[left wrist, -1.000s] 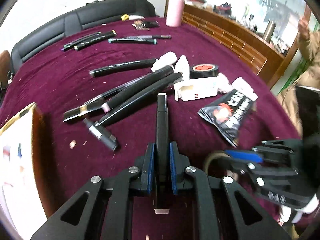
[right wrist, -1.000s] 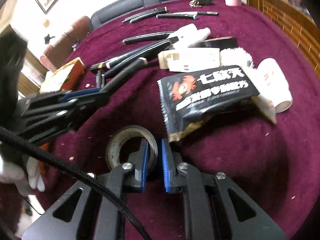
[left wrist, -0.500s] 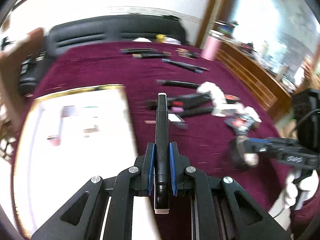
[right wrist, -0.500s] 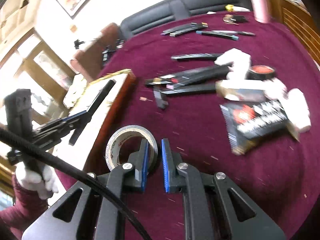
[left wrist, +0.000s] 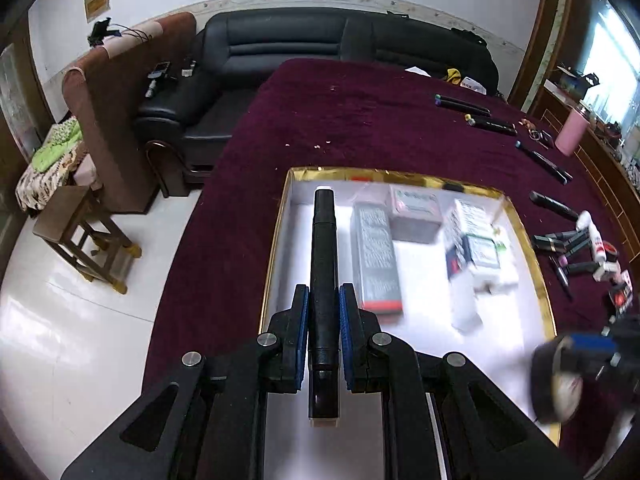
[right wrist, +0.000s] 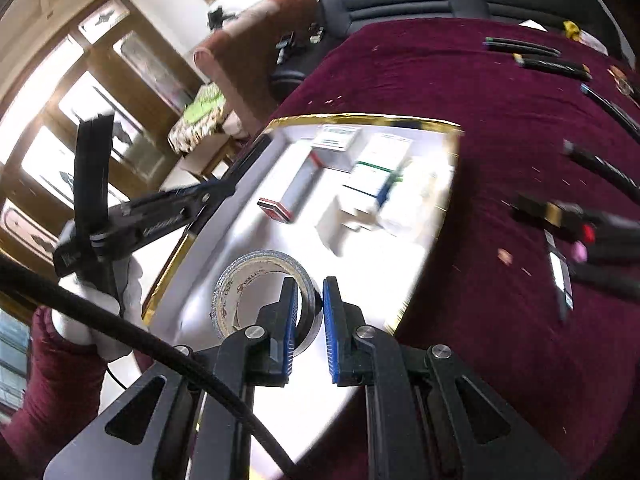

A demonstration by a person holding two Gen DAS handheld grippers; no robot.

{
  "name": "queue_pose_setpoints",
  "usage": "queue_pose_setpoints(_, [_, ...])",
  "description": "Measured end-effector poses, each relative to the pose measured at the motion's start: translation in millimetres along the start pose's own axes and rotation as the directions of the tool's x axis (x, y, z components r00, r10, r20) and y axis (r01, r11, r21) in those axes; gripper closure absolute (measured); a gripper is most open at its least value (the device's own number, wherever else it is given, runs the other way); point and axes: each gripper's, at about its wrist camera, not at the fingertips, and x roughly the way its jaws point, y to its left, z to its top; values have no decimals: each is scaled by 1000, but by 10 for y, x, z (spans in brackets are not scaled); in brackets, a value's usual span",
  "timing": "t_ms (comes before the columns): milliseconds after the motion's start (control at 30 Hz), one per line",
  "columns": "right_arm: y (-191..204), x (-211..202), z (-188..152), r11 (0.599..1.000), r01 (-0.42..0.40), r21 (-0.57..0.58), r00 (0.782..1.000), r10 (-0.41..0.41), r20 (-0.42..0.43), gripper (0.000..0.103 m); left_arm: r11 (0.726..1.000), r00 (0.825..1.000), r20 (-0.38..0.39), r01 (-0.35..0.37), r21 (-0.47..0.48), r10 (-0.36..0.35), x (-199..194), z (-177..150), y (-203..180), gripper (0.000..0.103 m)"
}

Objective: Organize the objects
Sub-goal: 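Place the marker and tape roll into the tray, open both grippers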

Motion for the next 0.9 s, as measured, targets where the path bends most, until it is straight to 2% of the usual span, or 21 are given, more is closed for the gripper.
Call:
queue_pose_setpoints(133, [153, 232, 169, 998, 49, -38, 999, -49, -11, 92, 1000, 999, -34, 11, -5, -11, 236, 71, 34, 91])
queue_pose_setpoints(233, [225, 366, 328, 990, 120, -72, 993, -120, 3, 92, 999, 999, -40, 27, -18, -28, 237, 9, 129, 91])
queue_pose_setpoints(333, [296, 516, 474, 962, 248, -112, 969, -247, 26, 92, 999, 998, -43, 33, -26, -34, 251, -4, 166, 91])
queue_pose_setpoints(467, [233, 706, 593, 932, 340, -123, 940, -340, 22, 90, 998, 998, -35, 42, -49, -44, 216, -32, 185, 91])
queue_pose_setpoints(567, [172, 742, 629, 940, 326, -103, 945, -328, -6, 89, 996, 998, -30, 49, -73, -51, 175, -23, 213, 90])
queue_pose_setpoints(700, [50, 680, 643, 955, 293, -48, 956, -293, -3, 86, 993, 998, -14, 58, -102, -60, 87, -32, 246, 87])
queue_pose_setpoints(833, [-17, 341, 550, 969, 247, 1, 966, -247, 80, 86, 985, 996, 35, 90, -148, -86, -65, -119, 250, 73])
queue_pose_setpoints(900, [-9, 175, 499, 975, 219, 28, 966, -221, 137, 81, 976, 989, 84, 131, -172, -118, -184, -182, 200, 73])
